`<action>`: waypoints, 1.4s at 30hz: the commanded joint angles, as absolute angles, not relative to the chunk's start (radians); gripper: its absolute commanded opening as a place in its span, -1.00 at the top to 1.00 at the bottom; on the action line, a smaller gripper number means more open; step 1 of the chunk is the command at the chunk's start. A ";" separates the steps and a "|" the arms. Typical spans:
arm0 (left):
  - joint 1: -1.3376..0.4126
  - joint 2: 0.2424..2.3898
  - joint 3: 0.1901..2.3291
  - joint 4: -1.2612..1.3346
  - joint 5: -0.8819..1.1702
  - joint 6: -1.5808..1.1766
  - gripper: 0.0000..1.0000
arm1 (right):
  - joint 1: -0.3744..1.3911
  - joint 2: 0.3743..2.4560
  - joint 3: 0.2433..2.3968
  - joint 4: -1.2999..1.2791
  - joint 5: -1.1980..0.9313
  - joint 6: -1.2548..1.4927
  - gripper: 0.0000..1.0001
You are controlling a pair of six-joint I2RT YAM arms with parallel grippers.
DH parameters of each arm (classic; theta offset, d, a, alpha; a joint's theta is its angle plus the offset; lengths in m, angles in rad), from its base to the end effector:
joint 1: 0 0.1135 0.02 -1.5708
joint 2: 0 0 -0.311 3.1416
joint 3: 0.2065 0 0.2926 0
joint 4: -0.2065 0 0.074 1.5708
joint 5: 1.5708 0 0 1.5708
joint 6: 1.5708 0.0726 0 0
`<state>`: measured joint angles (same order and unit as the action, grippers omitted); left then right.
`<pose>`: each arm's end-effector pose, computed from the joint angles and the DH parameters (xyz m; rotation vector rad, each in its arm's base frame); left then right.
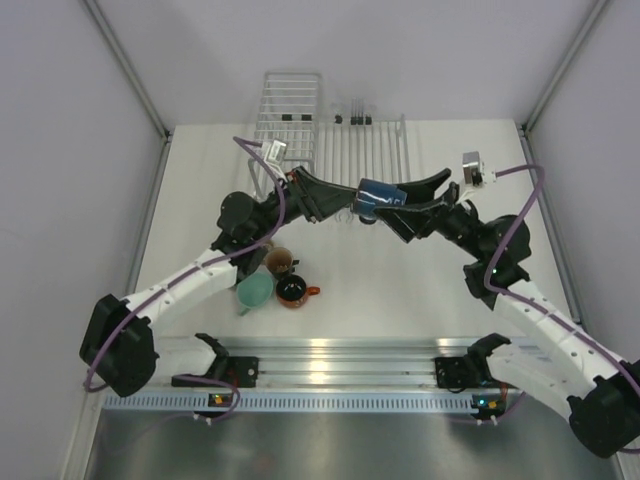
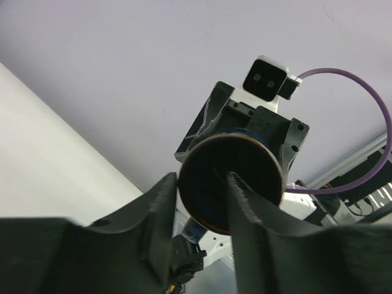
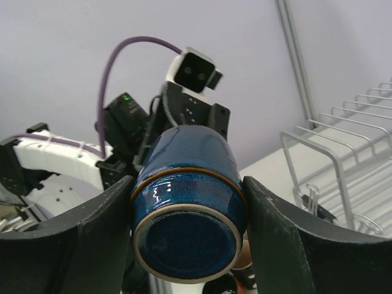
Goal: Load the cups into the dish rack
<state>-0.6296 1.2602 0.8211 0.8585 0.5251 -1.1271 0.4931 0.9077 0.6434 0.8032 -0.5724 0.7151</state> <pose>0.2490 -0.2265 0.3979 0.2056 1.4192 -1.7985 0.1898 0.1466 0.4110 -0.4428 1.1499 1.3603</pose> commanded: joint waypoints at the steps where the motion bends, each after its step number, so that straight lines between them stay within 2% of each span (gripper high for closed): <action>1: -0.632 1.175 0.858 0.812 0.473 -1.045 0.06 | 0.500 0.862 0.722 0.723 -0.477 0.603 1.00; 6: -0.630 1.112 0.850 0.707 0.436 -0.982 -0.13 | 0.491 0.830 0.761 0.620 -0.427 0.537 1.00; 11: -0.627 1.039 0.877 0.435 0.338 -0.813 -0.17 | 0.469 0.844 0.874 0.390 -0.362 0.407 1.00; 13: -0.627 1.008 0.896 0.327 0.283 -0.706 -0.17 | 0.460 0.877 0.983 0.297 -0.332 0.361 1.00; 16: -0.627 0.993 0.955 0.120 0.145 -0.576 -0.18 | 0.453 0.995 1.159 0.111 -0.261 0.272 1.00; 20: -0.627 1.025 1.069 -0.119 0.011 -0.463 -0.21 | 0.446 1.294 1.477 -0.226 -0.135 0.170 1.00; 24: -0.627 1.051 1.143 -0.221 -0.083 -0.384 -0.25 | 0.440 1.584 1.904 -0.478 -0.042 0.108 1.00; 26: -0.627 1.066 1.179 -0.267 -0.109 -0.345 -0.26 | 0.437 1.739 2.029 -0.587 -0.005 0.097 1.00; 27: -0.626 1.071 1.192 -0.284 -0.133 -0.322 -0.31 | 0.434 1.787 2.145 -0.618 0.021 0.092 1.00; 28: -0.626 1.084 1.219 -0.297 -0.147 -0.312 -0.44 | 0.430 1.831 2.199 -0.647 0.034 0.092 1.00; 30: -0.624 1.098 1.238 -0.324 -0.166 -0.282 -0.46 | 0.425 1.949 2.334 -0.710 0.064 0.087 1.00; 42: -0.578 1.158 1.264 -0.325 -0.157 -0.212 -0.50 | 0.377 2.203 2.407 -0.681 0.091 0.090 1.00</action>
